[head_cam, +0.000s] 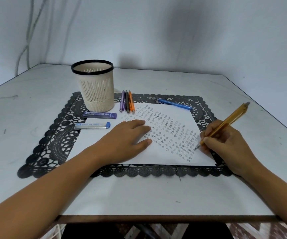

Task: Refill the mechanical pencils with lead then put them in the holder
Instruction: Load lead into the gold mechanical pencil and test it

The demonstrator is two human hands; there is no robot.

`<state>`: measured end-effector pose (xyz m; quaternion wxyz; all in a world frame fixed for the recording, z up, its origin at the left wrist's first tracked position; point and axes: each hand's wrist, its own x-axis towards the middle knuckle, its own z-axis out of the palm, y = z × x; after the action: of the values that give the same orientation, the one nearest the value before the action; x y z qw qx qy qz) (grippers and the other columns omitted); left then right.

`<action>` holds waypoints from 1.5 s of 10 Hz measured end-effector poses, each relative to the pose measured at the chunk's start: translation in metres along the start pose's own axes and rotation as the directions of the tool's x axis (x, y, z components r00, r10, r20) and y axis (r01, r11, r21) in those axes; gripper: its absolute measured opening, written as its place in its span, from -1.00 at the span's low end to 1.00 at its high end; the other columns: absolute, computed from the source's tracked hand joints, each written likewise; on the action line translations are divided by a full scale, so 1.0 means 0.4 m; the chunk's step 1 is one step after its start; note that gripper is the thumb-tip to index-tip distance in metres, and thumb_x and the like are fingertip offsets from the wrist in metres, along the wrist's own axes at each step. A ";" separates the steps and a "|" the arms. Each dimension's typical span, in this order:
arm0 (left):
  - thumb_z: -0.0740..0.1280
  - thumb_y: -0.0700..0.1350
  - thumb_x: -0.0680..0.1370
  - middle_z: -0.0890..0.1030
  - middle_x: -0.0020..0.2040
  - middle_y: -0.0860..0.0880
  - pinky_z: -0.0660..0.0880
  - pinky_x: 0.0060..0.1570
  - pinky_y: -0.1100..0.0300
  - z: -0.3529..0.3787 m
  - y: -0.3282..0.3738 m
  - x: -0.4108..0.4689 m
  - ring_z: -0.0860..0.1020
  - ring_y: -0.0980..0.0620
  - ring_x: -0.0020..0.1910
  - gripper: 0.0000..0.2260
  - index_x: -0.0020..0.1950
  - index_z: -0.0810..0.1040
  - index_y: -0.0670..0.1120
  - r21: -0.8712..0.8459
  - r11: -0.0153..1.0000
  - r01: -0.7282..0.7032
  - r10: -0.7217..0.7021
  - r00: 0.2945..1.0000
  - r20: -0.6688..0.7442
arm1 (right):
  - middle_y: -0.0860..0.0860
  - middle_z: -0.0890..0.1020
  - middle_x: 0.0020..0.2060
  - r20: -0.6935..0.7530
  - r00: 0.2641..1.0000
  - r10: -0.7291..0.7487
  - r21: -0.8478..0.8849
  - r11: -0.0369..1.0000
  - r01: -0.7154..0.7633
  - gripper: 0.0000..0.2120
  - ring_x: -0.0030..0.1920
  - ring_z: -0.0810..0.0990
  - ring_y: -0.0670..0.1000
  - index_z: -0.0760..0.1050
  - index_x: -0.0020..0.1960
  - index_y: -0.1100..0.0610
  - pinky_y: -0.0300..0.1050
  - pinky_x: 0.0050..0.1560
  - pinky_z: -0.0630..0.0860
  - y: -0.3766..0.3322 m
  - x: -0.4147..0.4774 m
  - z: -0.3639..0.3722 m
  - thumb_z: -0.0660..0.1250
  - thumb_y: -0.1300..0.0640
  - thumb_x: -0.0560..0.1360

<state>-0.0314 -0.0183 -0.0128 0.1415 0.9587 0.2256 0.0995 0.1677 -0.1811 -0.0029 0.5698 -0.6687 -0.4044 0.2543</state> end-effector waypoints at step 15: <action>0.11 0.13 0.57 0.19 0.48 0.05 0.03 0.34 0.29 -0.002 0.002 -0.001 0.15 0.08 0.42 -0.57 0.43 0.25 0.06 0.021 1.000 0.005 -0.005 1.000 0.014 | 0.16 0.55 -0.34 -0.070 0.997 -0.036 -0.048 0.998 0.033 -0.77 -0.45 0.54 -0.06 0.42 -0.24 0.19 -0.29 -0.40 0.49 -0.004 -0.001 0.003 0.25 0.50 0.40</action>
<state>-0.0315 -0.0189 -0.0117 0.1333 0.9603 0.2282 0.0898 0.1660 -0.1807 -0.0015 0.5721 -0.6834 -0.4014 0.2110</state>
